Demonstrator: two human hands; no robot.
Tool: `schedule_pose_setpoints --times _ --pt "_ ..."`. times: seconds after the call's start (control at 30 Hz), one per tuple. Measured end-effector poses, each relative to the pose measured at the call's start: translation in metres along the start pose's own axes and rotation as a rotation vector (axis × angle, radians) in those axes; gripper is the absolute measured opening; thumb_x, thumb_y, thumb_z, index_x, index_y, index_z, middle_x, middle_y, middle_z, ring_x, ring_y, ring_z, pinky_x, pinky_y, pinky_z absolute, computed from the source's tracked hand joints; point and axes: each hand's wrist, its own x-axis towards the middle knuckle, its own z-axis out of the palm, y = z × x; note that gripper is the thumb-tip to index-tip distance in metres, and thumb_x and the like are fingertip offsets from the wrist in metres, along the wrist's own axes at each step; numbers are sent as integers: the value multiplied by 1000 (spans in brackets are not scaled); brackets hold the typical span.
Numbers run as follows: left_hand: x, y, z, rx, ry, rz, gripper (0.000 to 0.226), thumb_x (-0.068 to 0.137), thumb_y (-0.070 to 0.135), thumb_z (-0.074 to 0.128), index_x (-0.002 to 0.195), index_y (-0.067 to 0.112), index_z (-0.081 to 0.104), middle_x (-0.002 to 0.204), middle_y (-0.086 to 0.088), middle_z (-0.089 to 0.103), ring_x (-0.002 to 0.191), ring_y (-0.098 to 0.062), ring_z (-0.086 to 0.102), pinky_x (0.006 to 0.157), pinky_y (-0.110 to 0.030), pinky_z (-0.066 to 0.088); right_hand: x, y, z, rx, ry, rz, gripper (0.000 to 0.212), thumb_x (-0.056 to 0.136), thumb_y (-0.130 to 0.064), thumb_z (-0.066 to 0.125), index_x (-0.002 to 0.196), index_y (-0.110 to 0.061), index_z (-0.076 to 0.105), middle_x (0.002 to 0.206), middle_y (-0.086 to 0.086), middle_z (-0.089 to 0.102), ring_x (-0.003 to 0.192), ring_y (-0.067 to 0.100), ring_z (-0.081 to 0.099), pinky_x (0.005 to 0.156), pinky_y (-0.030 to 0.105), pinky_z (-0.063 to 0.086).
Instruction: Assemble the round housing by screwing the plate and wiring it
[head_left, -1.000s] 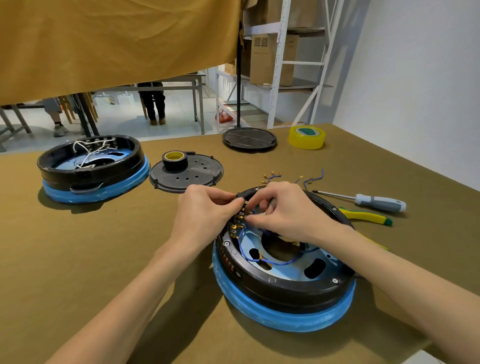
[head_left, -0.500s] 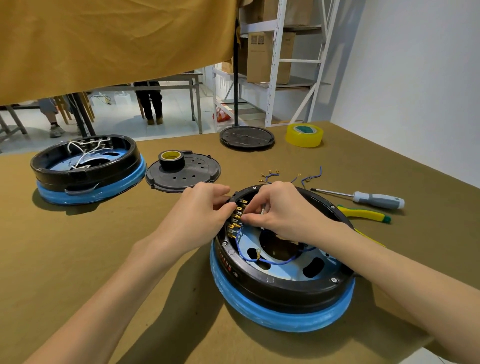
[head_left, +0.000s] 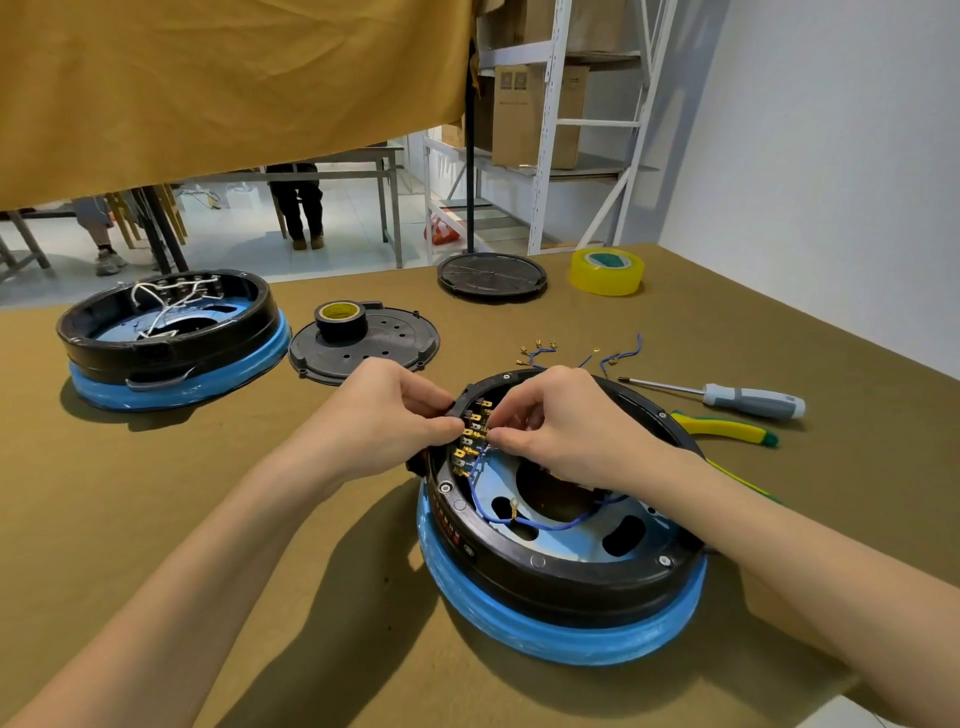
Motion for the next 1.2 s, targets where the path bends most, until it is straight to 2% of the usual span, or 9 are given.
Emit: schedule_pose_setpoints --times 0.1,0.33,0.5,0.7,0.87,1.03,1.13,1.2 --pt "1 -2 0 -47 -4 -31 30 86 28 82 116 25 76 93 16 74 83 7 68 55 -4 45 -1 -1 1 -30 19 -13 5 89 -24 79 89 -21 82 68 -12 67 62 -3 58 58 12 44" --pt "5 -8 -2 -87 -27 -51 29 83 33 84 111 30 78 98 19 72 90 5 64 65 -12 40 2 -3 3 -31 16 -21 7 89 -23 79 91 -18 83 71 -14 69 66 -5 60 61 10 45" --pt "8 -11 -3 -95 -43 -50 28 83 34 84 110 32 77 97 21 71 90 5 63 65 -13 39 4 -5 5 -53 9 -12 6 90 -25 78 91 -20 82 73 -16 68 65 -5 61 60 10 45" --pt "8 -12 -3 -79 -51 -38 27 83 35 84 110 32 78 97 18 75 85 8 67 63 -9 41 7 -9 8 -88 14 2 9 92 -25 76 93 -18 80 78 -6 71 70 6 64 66 23 52" --pt "6 -9 -1 -93 -19 -43 28 83 33 84 110 31 78 98 18 73 89 4 64 64 -12 39 6 -9 7 -76 9 17 9 89 -25 77 92 -17 80 76 -9 71 66 0 63 60 12 46" --pt "5 -7 -1 -83 -17 -47 27 83 33 84 109 31 77 97 18 72 89 5 63 64 -12 38 5 -6 6 -50 23 15 11 90 -28 77 91 -19 82 68 -14 67 62 -6 59 55 9 41" --pt "5 -8 -1 -80 -23 -48 27 83 32 84 109 31 77 98 17 73 90 3 64 65 -13 39 8 -9 8 -80 16 -7 11 91 -27 76 90 -18 81 72 -12 68 65 0 61 57 14 43" --pt "5 -9 -1 -95 -16 -54 25 83 31 84 107 30 78 97 17 73 92 3 64 66 -13 39 9 -10 9 -85 12 -9 12 92 -27 75 91 -17 81 78 -6 71 70 6 64 63 23 50"
